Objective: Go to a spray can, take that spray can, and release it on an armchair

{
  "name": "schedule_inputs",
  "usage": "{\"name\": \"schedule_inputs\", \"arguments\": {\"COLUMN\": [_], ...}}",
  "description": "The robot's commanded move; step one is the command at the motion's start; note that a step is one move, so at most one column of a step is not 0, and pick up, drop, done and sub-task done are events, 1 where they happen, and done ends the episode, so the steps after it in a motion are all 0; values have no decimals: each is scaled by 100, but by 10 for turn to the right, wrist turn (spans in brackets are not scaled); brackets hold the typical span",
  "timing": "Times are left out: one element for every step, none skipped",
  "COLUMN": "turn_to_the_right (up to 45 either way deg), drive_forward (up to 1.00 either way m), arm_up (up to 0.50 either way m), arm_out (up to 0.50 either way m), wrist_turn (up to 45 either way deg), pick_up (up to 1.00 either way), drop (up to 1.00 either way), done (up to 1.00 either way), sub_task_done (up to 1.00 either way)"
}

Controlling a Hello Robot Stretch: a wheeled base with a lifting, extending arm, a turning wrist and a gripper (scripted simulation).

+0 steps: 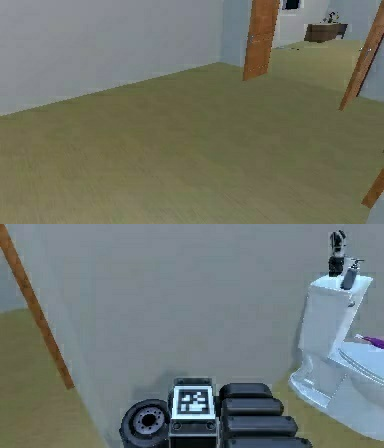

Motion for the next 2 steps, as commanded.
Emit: {"name": "schedule_inputs", "arguments": {"turn_to_the_right": [0, 450], "drive_forward": [35, 0], "arm_up": [0, 0], "arm_out": [0, 0], "wrist_turn": [0, 0], "pick_up": [0, 0], "drop": [0, 0], "done": [0, 0], "sub_task_done": [0, 0]}}
